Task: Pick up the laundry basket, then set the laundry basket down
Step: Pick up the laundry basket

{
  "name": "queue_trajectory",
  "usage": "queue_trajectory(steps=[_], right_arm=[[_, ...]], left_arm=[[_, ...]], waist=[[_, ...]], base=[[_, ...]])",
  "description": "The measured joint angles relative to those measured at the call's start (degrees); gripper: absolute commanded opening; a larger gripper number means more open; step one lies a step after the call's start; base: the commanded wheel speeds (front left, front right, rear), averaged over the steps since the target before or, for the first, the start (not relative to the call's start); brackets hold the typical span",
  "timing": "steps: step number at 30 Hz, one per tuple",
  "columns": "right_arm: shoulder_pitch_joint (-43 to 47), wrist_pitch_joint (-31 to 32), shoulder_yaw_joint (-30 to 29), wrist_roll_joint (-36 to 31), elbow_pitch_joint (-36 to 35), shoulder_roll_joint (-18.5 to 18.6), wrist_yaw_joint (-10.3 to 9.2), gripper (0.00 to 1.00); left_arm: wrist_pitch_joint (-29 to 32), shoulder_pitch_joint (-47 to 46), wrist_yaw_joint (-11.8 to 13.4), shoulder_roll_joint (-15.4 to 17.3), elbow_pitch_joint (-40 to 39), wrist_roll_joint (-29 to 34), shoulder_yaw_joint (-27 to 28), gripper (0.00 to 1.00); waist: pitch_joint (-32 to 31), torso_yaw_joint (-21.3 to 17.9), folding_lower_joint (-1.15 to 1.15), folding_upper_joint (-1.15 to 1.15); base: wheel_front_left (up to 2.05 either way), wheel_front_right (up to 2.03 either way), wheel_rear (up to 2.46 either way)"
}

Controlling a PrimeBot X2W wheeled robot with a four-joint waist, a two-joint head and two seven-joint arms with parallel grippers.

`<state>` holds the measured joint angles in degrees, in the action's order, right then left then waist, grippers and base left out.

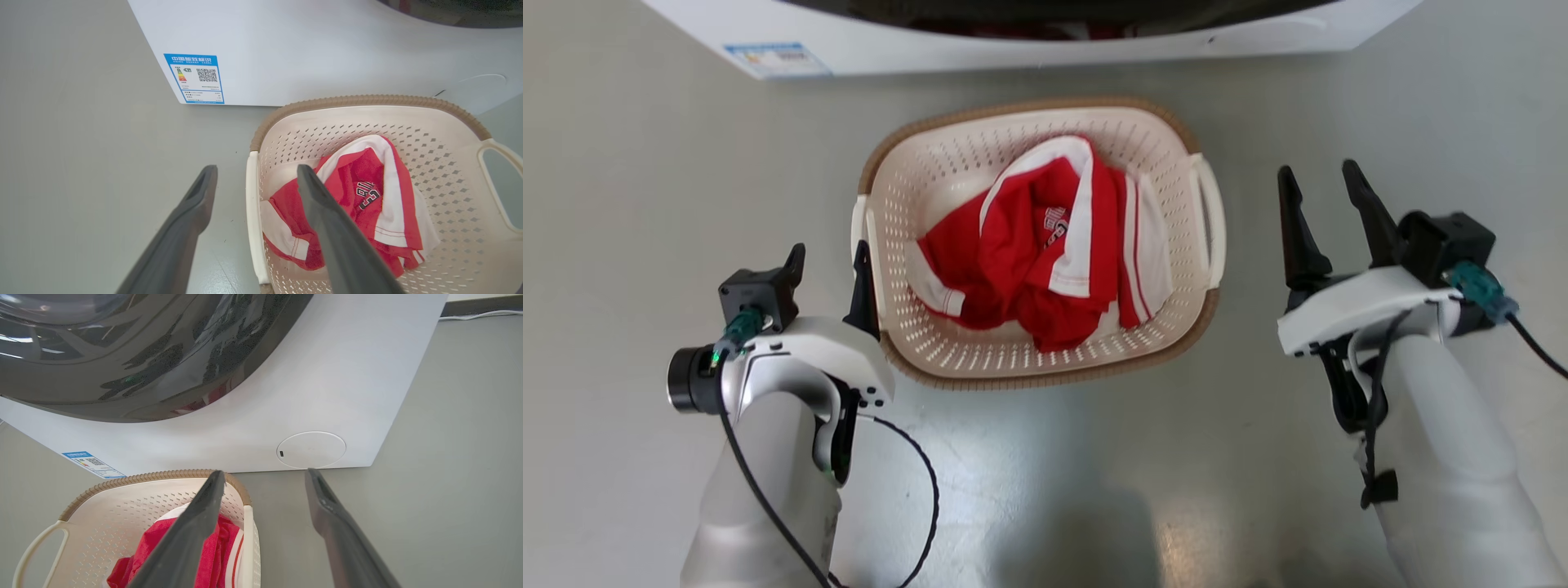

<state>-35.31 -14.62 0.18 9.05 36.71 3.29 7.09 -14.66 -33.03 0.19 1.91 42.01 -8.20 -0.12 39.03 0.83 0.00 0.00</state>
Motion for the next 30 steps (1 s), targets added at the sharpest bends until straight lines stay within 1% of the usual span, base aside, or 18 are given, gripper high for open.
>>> queue_trajectory(steps=[5,10,15,22,24,30], right_arm=[[-3.63,0.0,1.72,0.01,3.98,0.13,0.0,1.0],[-7.15,0.0,2.26,0.03,8.67,0.31,0.03,1.0],[-11.32,0.0,3.5,0.02,14.52,0.51,0.03,1.0],[-14.12,0.0,5.24,0.57,20.85,0.66,0.03,1.0],[-14.65,0.0,5.83,1.4,21.93,0.66,0.03,1.0],[-16.21,0.0,8.04,2.91,24.9,0.77,0.03,1.0]], left_arm=[[0.0,-3.64,-0.22,-0.12,4.74,-0.89,-0.21,1.0],[0.0,-7.3,-0.3,-0.22,8.26,-1.02,-0.87,1.0],[0.0,-11.13,-1.19,-0.34,11.85,-1.56,-2.02,1.0],[0.0,-13.59,-1.31,-0.41,16.52,-2.8,-4.21,1.0],[0.0,-14.19,-1.68,-0.4,17.57,-2.93,-5.16,1.0],[0.0,-15.91,-1.72,-0.48,19.53,-4.55,-7.84,1.0]], waist=[[3.27,0.86,0.0,0.0],[6.32,1.56,0.0,0.0],[9.41,2.16,0.0,0.0],[11.13,2.52,0.0,0.0],[11.43,2.55,0.0,0.0],[11.97,2.78,0.0,0.0]], base=[[0.0,0.0,0.0],[0.0,0.0,0.0],[0.0,0.0,0.0],[0.0,0.0,0.0],[0.0,0.0,0.0],[0.0,0.0,0.0]])
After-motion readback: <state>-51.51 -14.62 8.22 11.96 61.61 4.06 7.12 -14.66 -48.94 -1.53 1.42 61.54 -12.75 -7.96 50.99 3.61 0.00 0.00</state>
